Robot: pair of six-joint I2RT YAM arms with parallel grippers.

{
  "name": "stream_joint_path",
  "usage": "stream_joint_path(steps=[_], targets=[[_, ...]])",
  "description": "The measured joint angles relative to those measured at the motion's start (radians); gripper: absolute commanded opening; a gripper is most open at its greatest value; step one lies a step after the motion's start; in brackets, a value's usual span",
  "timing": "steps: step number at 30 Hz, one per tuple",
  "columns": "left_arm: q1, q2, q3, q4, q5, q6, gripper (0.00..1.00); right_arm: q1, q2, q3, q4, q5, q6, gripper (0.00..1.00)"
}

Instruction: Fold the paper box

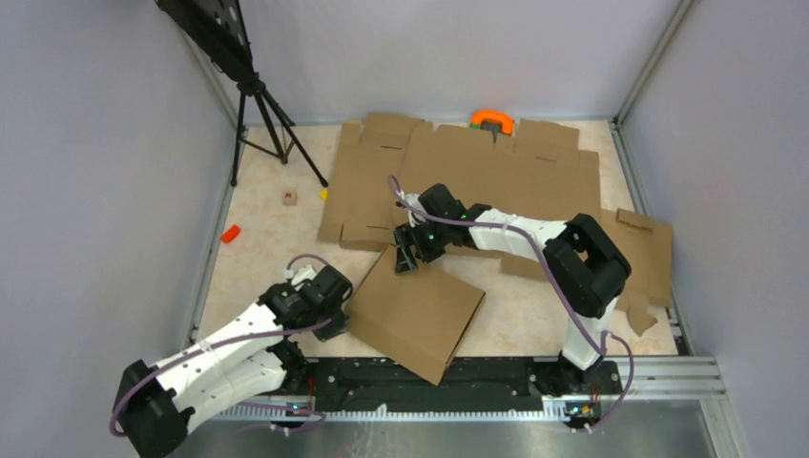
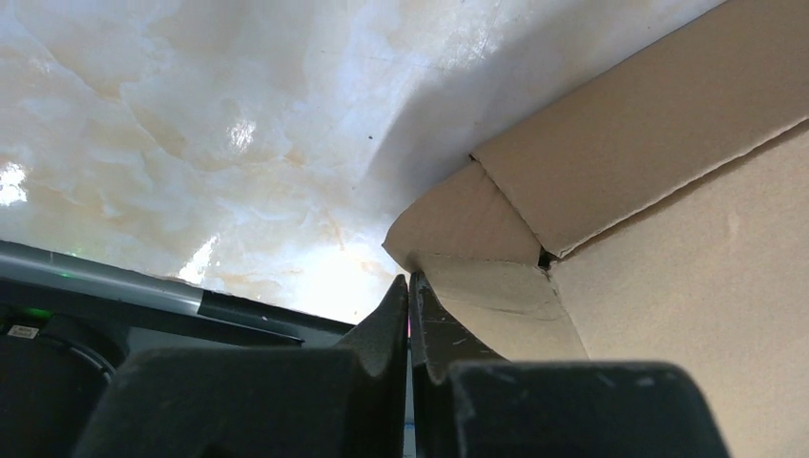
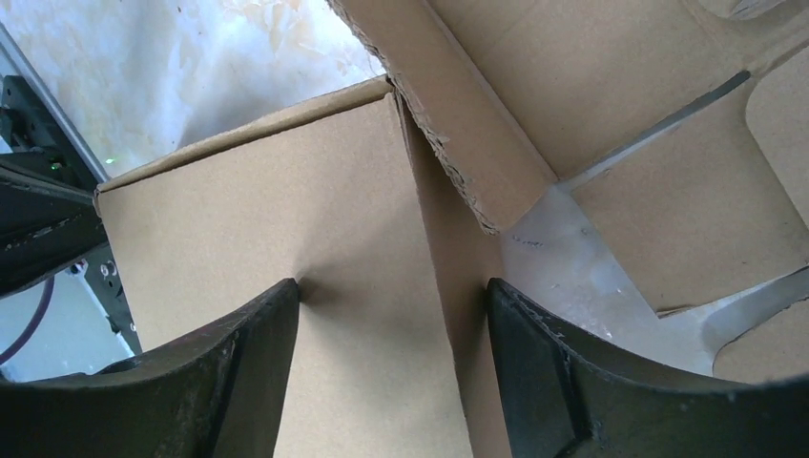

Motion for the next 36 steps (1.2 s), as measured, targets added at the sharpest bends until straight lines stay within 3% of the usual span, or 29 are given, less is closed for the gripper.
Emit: stream_joint_path(steps=[8,20,29,36], targets=[[0.000,0.014,-0.052,0.104,0.008,0.088,0.00,-0.003,0.001,0.000,0.008,-0.016,-0.016,0.60],[-0.002,0.087,-0.074,0.237,0.083,0.386,0.00,-0.010,0.014,0.000,0.023,-0.056,-0.060,0.59],[-0.002,0.031,-0.133,0.369,0.140,0.623,0.00,-0.016,0.016,0.001,0.041,-0.060,-0.095,0.59],[-0.005,0.019,-0.144,0.409,0.171,0.702,0.00,-0.022,0.019,0.007,0.035,-0.055,-0.111,0.59]])
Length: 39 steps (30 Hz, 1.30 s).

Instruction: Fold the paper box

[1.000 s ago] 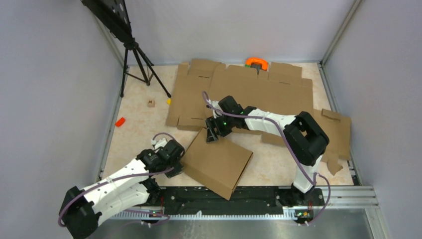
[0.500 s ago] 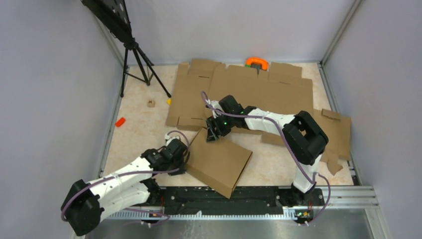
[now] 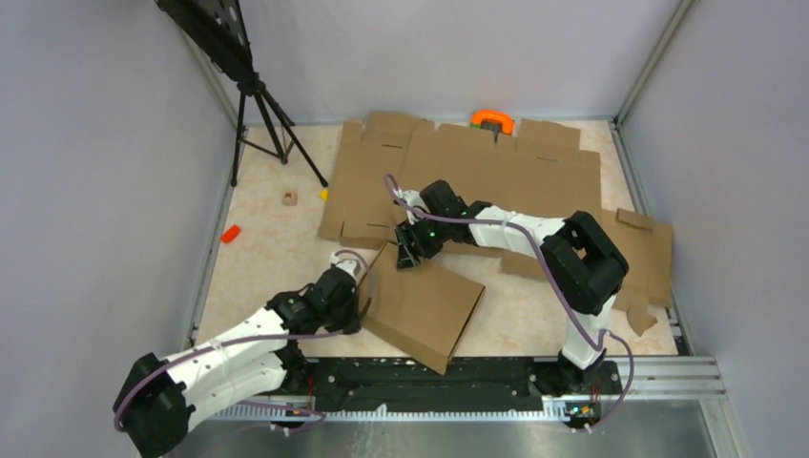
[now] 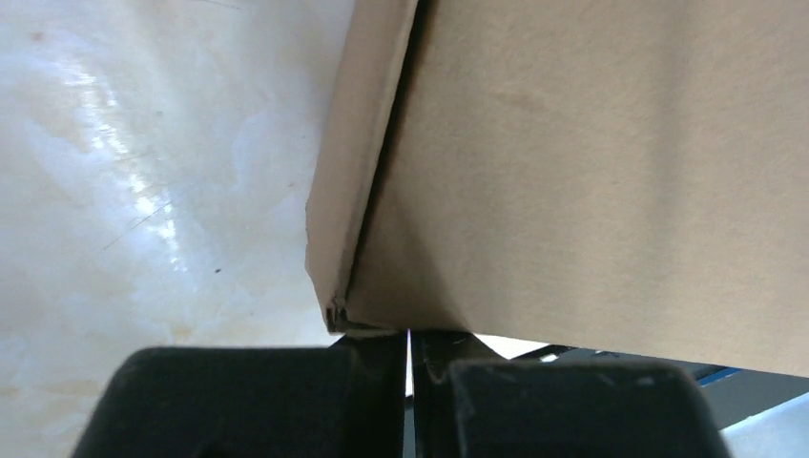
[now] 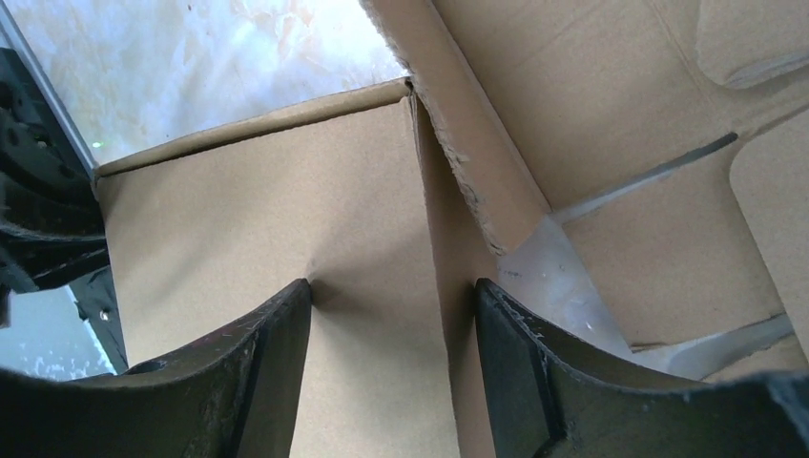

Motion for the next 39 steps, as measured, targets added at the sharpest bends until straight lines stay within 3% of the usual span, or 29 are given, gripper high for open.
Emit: stream_joint_path(steps=[8,22,33,39], targets=[[0.000,0.002,0.206,-0.258,-0.114,-0.262,0.00,0.005,0.011,0.019,-0.018,0.015,0.025,0.59],[-0.001,0.040,0.134,-0.321,-0.252,-0.769,0.00,0.010,0.012,0.019,-0.019,0.016,0.042,0.60],[0.000,0.235,0.168,-0.342,-0.383,-0.859,0.00,0.011,0.012,0.019,-0.016,0.017,0.050,0.63],[0.006,0.213,0.168,-0.342,-0.412,-0.858,0.00,0.011,0.012,0.019,-0.015,0.017,0.050,0.63]])
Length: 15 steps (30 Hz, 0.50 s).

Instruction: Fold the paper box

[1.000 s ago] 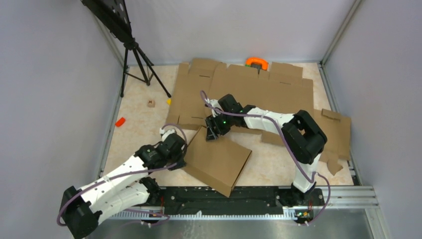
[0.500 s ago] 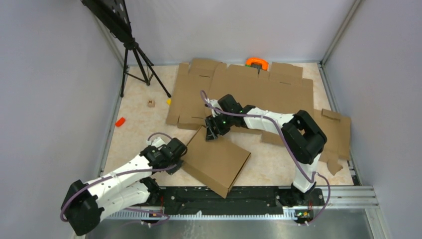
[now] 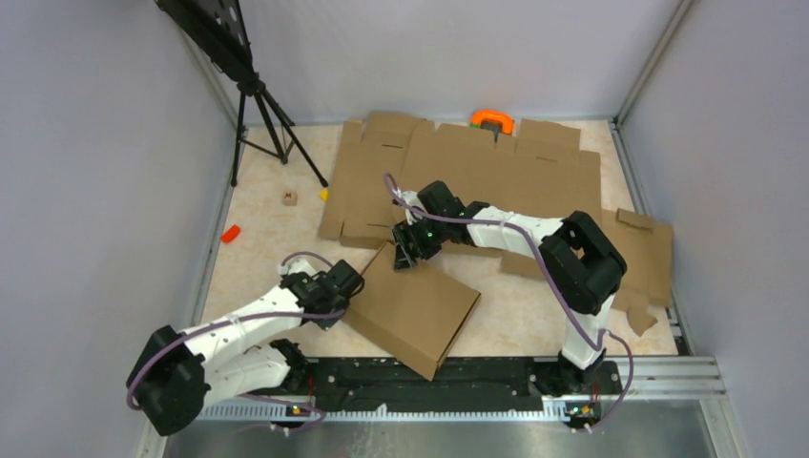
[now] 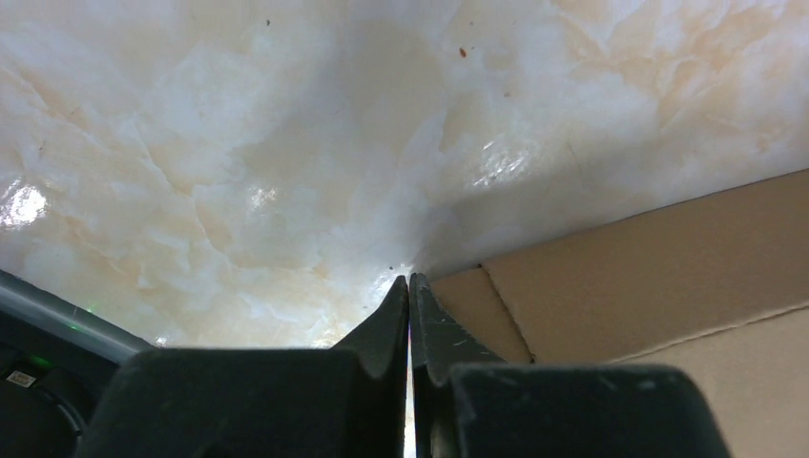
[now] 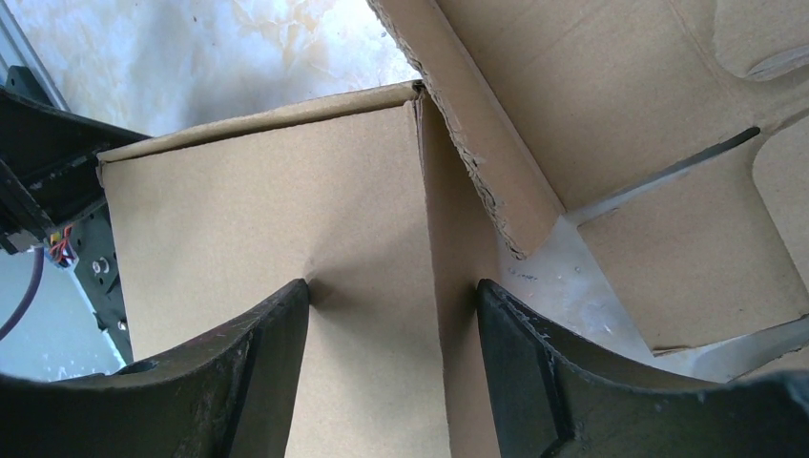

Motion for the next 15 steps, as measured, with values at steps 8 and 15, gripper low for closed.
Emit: stream_joint_path(steps=[8,15], targets=[[0.019,-0.049,-0.007,0.018,0.010,0.003,0.00,0.000,0.000,0.000,-0.002,-0.001,-0.006,0.63],[0.021,0.009,-0.010,0.048,0.046,-0.005,0.00,0.000,0.000,0.000,-0.002,-0.007,-0.017,0.63]])
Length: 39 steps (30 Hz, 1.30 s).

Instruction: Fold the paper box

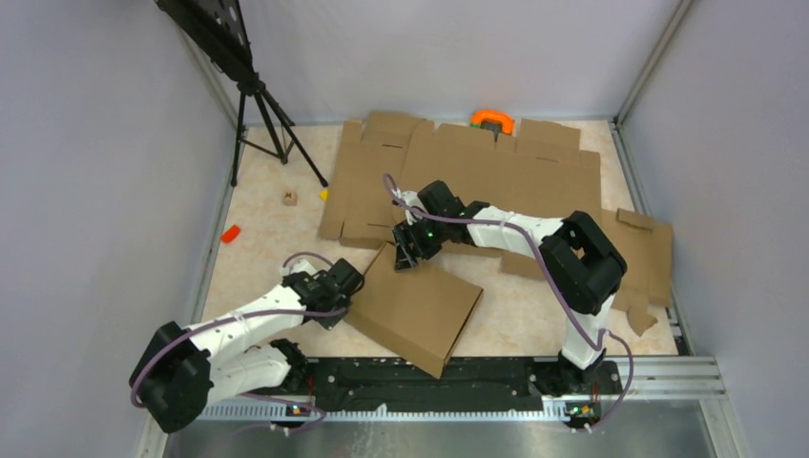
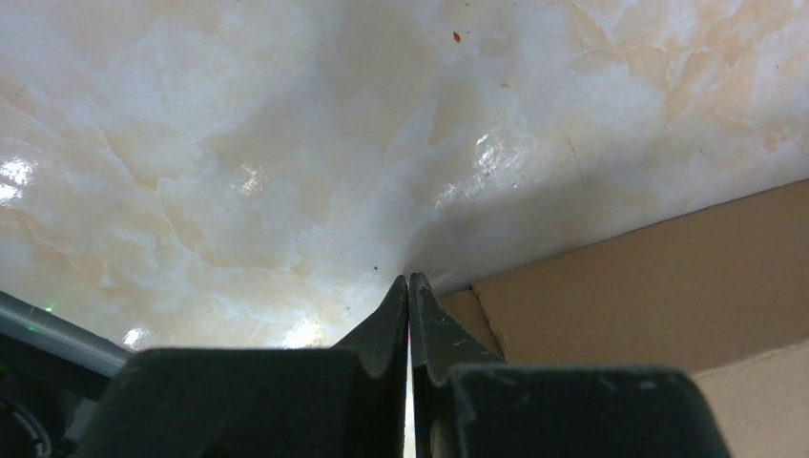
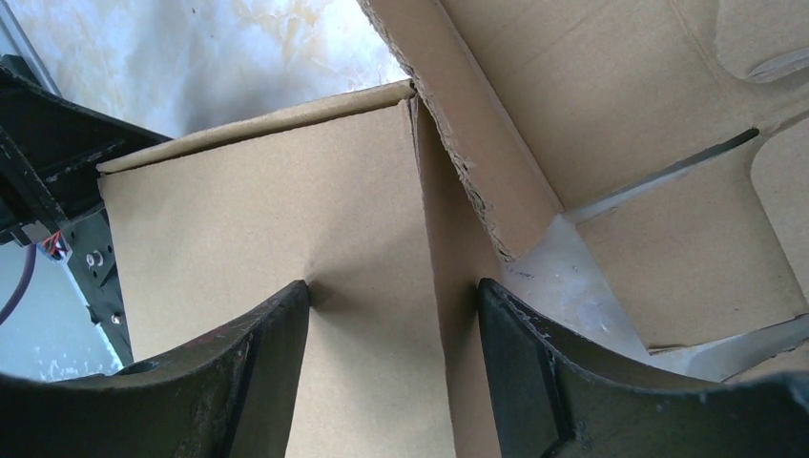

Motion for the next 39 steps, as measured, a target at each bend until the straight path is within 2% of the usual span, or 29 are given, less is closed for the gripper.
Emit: stream_joint_path(steps=[7,13,26,36,39], targets=[[0.001,0.000,-0.017,0.022,-0.003,-0.034,0.00,0.001,0.000,-0.003,0.004,-0.001,0.000,0.61],[0.002,0.000,-0.023,0.040,0.005,-0.064,0.00,0.006,-0.056,-0.087,0.063,0.022,0.045,0.61],[0.034,-0.098,-0.098,0.133,0.050,-0.167,0.00,0.008,-0.106,-0.193,0.185,0.050,0.161,0.59],[0.080,-0.148,-0.183,0.308,0.064,-0.270,0.00,-0.016,-0.109,-0.224,0.269,0.087,0.208,0.58],[0.083,-0.167,-0.183,0.302,0.065,-0.265,0.00,-0.023,-0.114,-0.230,0.271,0.084,0.212,0.57]])
